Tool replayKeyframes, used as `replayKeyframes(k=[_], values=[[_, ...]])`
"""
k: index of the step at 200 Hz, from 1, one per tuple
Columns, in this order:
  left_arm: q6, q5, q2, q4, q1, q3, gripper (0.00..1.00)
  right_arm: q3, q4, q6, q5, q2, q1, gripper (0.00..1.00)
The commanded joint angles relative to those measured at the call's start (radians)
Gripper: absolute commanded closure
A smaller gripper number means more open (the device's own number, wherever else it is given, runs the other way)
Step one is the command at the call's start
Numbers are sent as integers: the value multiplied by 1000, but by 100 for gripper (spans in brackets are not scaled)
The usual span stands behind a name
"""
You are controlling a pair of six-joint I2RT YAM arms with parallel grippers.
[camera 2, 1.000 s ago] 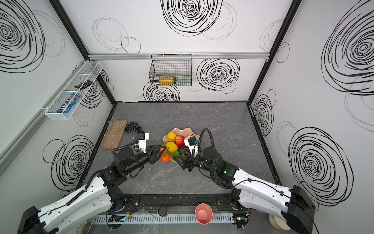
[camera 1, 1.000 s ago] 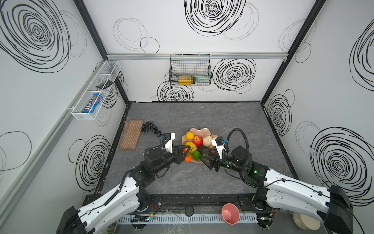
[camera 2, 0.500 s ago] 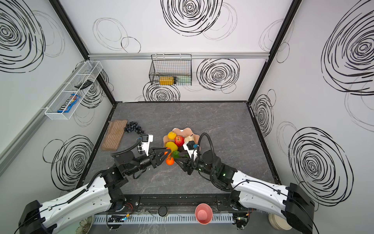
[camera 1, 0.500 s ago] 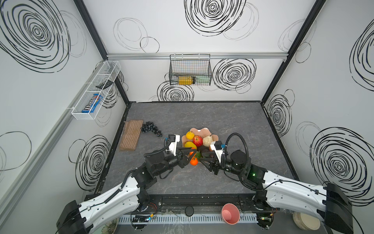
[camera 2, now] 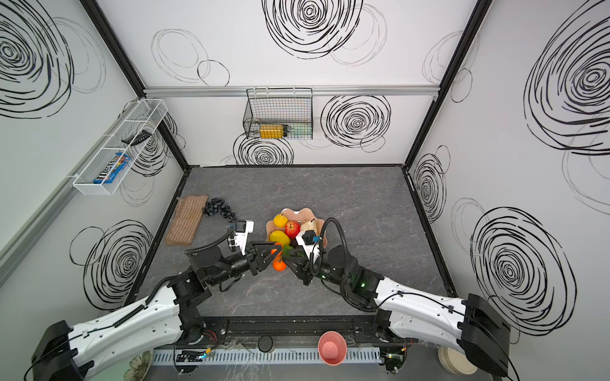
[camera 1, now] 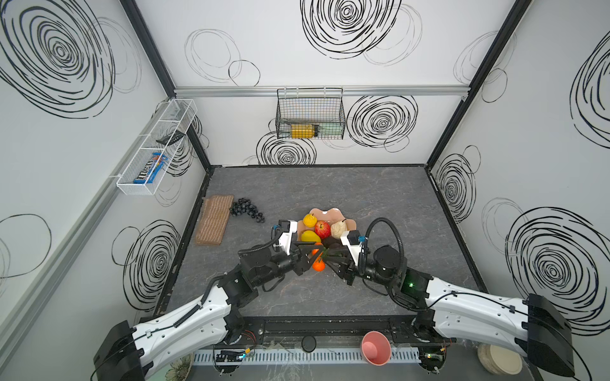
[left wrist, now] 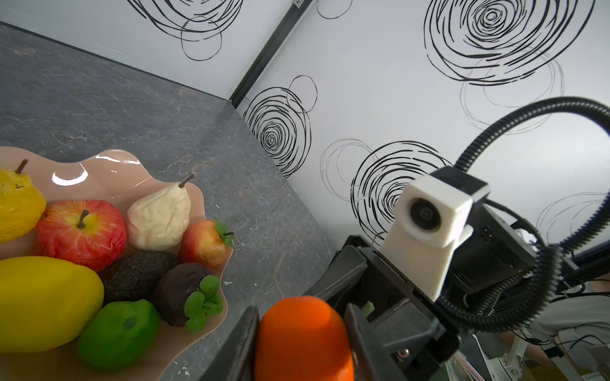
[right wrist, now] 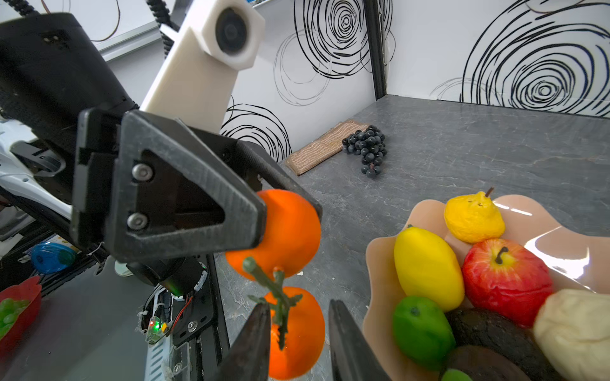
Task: Place and organize the fake fruits in the fruit bowl
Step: 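Carry the tomatoes toward the right gripper and grasp them with the right gripper, then lower the tomatoes into the bowl with the right gripper while the left gripper withdraws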
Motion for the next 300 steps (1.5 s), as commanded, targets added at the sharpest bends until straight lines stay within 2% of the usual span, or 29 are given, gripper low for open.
replayKeyframes(k=[1, 51, 89, 109, 133, 155, 180, 211, 229, 250, 300], values=[[0, 14, 7, 71, -10, -11, 62, 13, 38, -7, 6, 4, 11, 66], [4, 8, 13, 74, -16, -11, 60, 16, 25, -11, 9, 4, 17, 80], [4, 0, 12, 79, -15, -19, 55, 24, 12, -10, 11, 2, 18, 88], [6, -6, 9, 73, -16, -22, 46, 32, -2, -10, 18, -1, 18, 91], [12, -25, -10, 43, -5, -24, 29, 54, -42, -14, 39, -8, 20, 92], [10, -78, -86, -11, 37, -44, 14, 85, -122, -47, 88, -8, 20, 92], [38, -167, -236, -154, 126, -56, 8, 174, -313, -85, 184, 30, 20, 92], [105, -342, -436, -327, 232, -89, 0, 309, -529, -118, 265, 131, 21, 95], [120, -406, -518, -389, 286, -124, 1, 366, -604, -126, 296, 189, 27, 96], [104, -399, -572, -390, 325, -174, 1, 431, -673, -126, 331, 249, 31, 96], [114, -388, -576, -360, 362, -259, 2, 582, -804, -121, 350, 367, 52, 97]])
